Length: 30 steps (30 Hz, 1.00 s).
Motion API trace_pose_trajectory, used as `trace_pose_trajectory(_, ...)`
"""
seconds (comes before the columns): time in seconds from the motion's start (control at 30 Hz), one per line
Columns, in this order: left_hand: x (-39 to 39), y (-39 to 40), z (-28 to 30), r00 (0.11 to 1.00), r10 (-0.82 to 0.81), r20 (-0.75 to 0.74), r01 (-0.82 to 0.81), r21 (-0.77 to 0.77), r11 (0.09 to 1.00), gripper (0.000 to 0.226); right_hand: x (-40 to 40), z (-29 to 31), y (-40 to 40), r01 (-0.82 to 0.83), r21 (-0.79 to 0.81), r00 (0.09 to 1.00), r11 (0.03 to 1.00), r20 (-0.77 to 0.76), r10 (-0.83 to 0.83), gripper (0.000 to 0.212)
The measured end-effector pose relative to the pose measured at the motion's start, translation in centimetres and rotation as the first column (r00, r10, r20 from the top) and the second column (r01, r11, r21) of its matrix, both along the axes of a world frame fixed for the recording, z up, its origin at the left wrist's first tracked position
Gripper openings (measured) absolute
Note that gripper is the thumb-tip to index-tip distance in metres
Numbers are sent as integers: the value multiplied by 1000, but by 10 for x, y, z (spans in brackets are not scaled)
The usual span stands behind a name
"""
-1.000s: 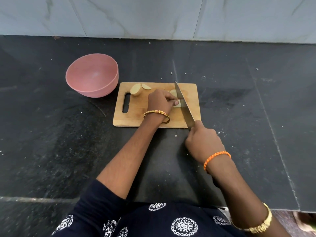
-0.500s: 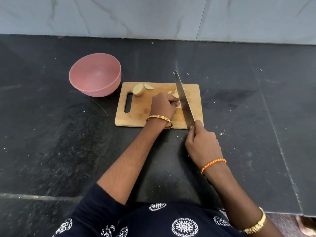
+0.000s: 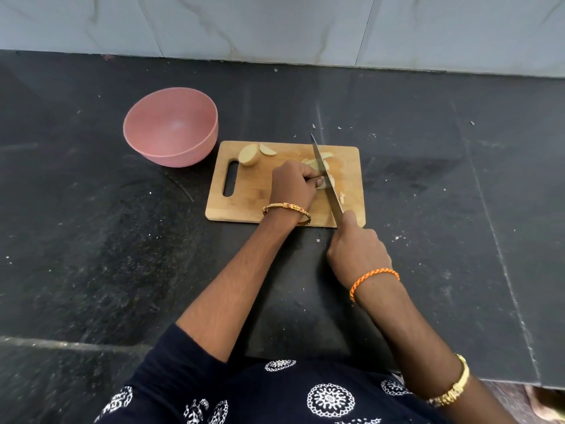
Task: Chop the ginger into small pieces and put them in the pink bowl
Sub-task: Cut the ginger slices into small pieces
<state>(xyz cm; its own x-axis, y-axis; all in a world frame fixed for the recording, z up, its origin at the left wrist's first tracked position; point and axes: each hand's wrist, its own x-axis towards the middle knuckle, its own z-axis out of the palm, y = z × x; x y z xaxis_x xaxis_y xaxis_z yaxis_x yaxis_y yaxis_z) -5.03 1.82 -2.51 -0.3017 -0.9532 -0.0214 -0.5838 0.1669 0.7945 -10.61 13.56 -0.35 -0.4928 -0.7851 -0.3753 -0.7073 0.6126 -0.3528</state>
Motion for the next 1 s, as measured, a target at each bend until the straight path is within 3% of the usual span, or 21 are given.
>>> trace_pose_trajectory(0.17, 2, 5, -4, 994, -80, 70, 79, 23, 997, 34, -8, 2, 3, 6, -16, 999, 1000, 33, -6, 6)
trace_pose_trajectory(0.5, 0, 5, -12, 987, -87, 135, 99, -81, 992, 27, -9, -8, 21, 88, -241, 993, 967, 104, -64, 19)
trace_pose_trajectory(1.0, 3, 6, -9, 999, 2, 34, 1, -103, 995, 23, -10, -11, 10, -28, -198, 999, 980, 10, 30, 12)
